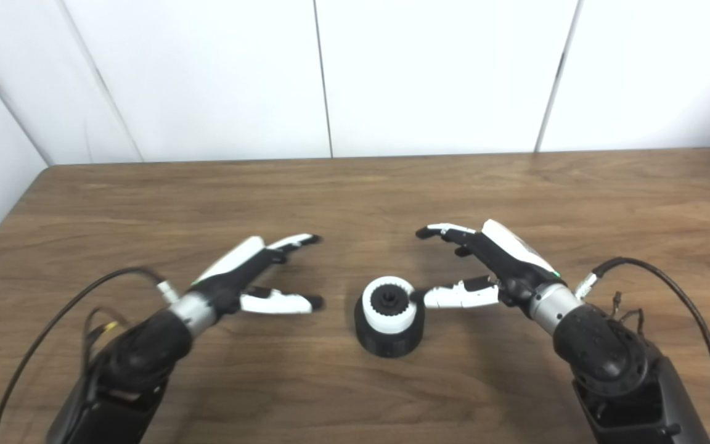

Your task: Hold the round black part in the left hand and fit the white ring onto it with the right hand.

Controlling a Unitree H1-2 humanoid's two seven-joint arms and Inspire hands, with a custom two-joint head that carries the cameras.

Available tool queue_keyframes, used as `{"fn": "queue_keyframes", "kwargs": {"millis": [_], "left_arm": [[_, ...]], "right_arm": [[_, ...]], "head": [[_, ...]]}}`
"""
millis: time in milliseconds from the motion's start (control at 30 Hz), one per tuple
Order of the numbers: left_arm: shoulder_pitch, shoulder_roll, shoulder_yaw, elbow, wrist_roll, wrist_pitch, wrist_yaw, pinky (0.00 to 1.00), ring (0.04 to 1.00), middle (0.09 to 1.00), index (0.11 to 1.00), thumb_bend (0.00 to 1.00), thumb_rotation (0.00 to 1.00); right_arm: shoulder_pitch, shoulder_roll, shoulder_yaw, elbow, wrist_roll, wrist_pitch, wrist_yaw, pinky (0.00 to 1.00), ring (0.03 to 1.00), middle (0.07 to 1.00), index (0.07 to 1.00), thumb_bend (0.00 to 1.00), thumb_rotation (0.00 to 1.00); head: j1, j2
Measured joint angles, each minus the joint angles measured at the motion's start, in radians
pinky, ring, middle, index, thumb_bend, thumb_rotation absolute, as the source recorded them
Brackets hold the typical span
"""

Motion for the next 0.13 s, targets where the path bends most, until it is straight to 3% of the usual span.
{"fn": "queue_keyframes", "kwargs": {"millis": [67,133], "left_arm": [[0.020,-0.011,0.023,-0.012,-0.021,0.020,0.016,0.91,0.983,0.998,0.976,0.69,0.91],[0.062,-0.052,0.082,-0.040,-0.058,0.021,0.069,0.91,0.977,1.000,0.983,0.63,0.99]], "right_arm": [[0.011,0.017,-0.017,0.005,0.020,0.000,-0.020,0.86,0.921,0.923,0.883,0.62,0.71],[0.031,0.076,-0.076,0.027,0.062,-0.004,-0.086,0.87,0.923,0.924,0.882,0.61,0.73]], "head": [[-0.023,0.002],[-0.028,0.002]]}}
